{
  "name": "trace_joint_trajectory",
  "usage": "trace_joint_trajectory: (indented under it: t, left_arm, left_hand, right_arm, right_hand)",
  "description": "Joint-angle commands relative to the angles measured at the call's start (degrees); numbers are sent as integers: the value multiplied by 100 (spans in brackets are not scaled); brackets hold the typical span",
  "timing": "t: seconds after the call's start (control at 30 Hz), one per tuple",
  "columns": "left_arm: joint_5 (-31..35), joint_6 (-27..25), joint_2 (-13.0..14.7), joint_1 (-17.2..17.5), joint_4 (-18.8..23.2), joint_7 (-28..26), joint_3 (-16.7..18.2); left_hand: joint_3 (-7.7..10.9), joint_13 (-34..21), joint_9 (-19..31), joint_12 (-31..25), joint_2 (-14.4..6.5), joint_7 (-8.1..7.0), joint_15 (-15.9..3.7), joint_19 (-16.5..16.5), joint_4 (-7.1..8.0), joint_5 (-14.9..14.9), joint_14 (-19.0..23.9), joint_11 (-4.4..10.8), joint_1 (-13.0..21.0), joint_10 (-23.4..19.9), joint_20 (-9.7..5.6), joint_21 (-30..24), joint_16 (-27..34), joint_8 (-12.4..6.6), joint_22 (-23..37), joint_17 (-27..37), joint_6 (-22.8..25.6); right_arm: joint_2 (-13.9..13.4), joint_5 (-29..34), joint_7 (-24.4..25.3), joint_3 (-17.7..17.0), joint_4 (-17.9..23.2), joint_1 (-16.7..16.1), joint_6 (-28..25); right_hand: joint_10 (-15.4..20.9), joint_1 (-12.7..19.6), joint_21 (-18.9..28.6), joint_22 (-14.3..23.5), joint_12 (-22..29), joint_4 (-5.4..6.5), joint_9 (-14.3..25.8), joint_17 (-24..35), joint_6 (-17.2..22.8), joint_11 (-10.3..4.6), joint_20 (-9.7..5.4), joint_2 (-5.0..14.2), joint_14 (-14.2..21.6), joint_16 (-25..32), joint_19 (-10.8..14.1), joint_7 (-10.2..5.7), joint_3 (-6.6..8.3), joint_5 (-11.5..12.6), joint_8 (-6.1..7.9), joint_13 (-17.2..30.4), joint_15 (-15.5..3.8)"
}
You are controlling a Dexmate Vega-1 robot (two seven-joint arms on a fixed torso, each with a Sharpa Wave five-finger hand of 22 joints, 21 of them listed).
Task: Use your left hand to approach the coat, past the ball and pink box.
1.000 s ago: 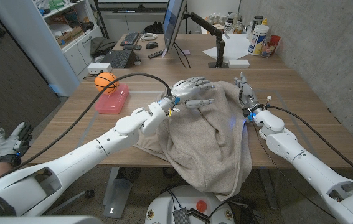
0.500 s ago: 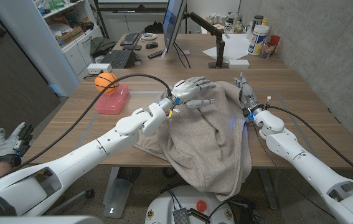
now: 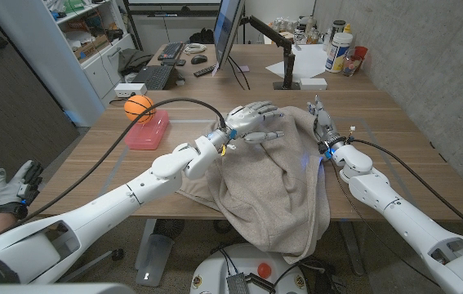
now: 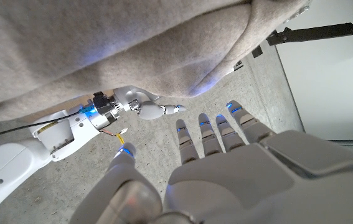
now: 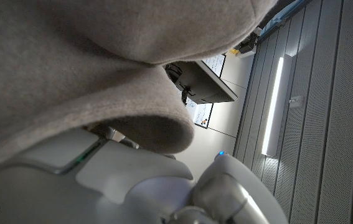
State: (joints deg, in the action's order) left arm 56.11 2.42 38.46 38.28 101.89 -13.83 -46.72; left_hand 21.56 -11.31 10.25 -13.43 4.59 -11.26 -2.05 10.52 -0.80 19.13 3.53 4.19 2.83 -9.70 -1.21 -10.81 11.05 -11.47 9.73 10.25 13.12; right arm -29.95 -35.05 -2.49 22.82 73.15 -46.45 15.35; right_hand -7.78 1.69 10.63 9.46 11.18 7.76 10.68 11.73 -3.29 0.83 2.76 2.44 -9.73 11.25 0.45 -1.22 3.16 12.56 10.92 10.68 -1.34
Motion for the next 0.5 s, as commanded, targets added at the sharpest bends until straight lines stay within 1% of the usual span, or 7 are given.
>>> trace_joint_trajectory:
  t: [0.03,0.5]
  left_arm:
    - [71,41,15,33,33,28,-25]
    - [-2,110,-33,29,-97,-41,-32]
  left_hand:
    - [-25,-19,25,26,11,-25,-566,59,-15,55,64,2,-26,1,-14,-10,-23,-33,9,18,52]
    - [-31,-20,25,33,3,-20,-562,65,-18,73,63,6,-18,-6,-22,-9,-30,-27,9,18,59]
  right_arm:
    - [9,17,-22,9,-25,12,42]
    - [7,11,-11,11,-15,17,6]
  right_hand:
    - [-26,16,9,23,9,7,3,-2,-39,20,27,48,-174,28,-24,6,-31,40,12,12,38]
    - [-26,19,11,23,8,4,3,-5,-32,12,25,49,-176,28,-19,14,-37,39,14,12,36]
